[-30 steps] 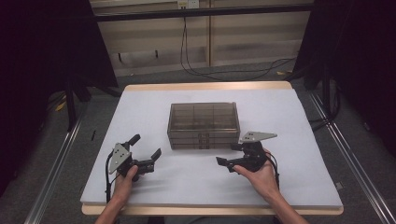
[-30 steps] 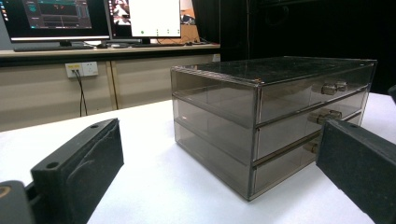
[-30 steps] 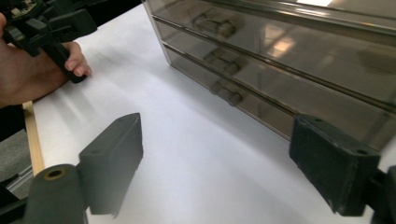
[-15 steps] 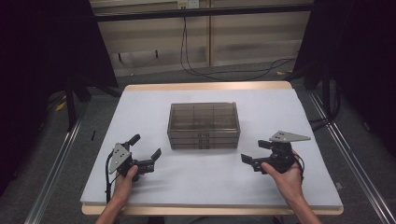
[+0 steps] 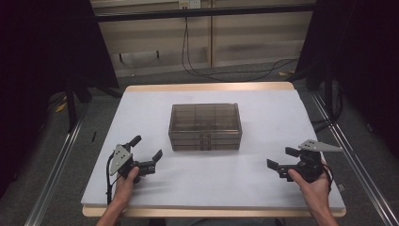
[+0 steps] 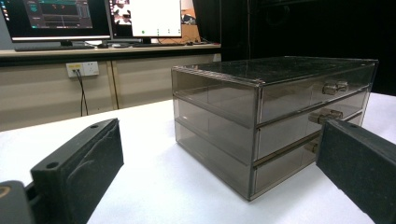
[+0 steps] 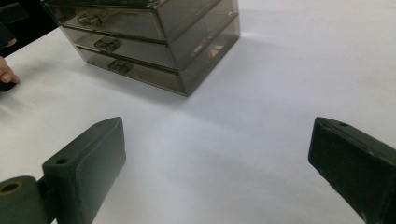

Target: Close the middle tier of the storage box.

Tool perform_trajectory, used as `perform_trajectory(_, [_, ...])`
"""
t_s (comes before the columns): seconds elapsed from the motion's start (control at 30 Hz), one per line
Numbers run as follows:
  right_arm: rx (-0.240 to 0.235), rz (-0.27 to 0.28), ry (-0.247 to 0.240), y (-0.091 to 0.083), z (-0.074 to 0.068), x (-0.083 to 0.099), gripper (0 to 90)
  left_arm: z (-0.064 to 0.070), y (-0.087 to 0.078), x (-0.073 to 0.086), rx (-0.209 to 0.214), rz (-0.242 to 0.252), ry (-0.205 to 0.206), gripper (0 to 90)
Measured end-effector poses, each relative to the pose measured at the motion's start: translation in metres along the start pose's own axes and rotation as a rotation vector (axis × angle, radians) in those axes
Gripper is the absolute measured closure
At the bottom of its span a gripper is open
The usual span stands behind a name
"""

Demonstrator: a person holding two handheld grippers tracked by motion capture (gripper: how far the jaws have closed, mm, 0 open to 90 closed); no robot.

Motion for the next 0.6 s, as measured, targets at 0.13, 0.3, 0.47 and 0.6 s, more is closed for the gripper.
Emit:
perform_trajectory(0.13, [0.026, 0.011, 0.024, -0.010, 0.011, 0.006, 3.5, 0.000, 0.000, 0.000, 0.000, 0.000, -0.002, 0.8])
perform_trajectory(0.3, [0.072, 0.029, 0.051, -0.018, 0.024, 0.012, 3.5, 0.000, 0.000, 0.000, 0.001, 0.000, 0.002, 0.8])
perform_trajectory(0.47, [0.130, 0.028, 0.033, -0.020, 0.029, 0.018, 3.5, 0.000, 0.000, 0.000, 0.001, 0.001, -0.003, 0.8])
perform_trajectory(0.6, [0.144, 0.041, 0.046, -0.015, 0.032, 0.018, 2.9, 0.000, 0.000, 0.000, 0.002, -0.005, -0.004, 0.9])
Point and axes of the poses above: each handheld gripper's, and its own axes: y roughly forward along the jaws, x roughly out of its underside, z roughly to its right, the point moved 2 cm from there along y, roughly forward along the jaws, and after that the axes turned 5 degrees about x, right-handed, at the moved point
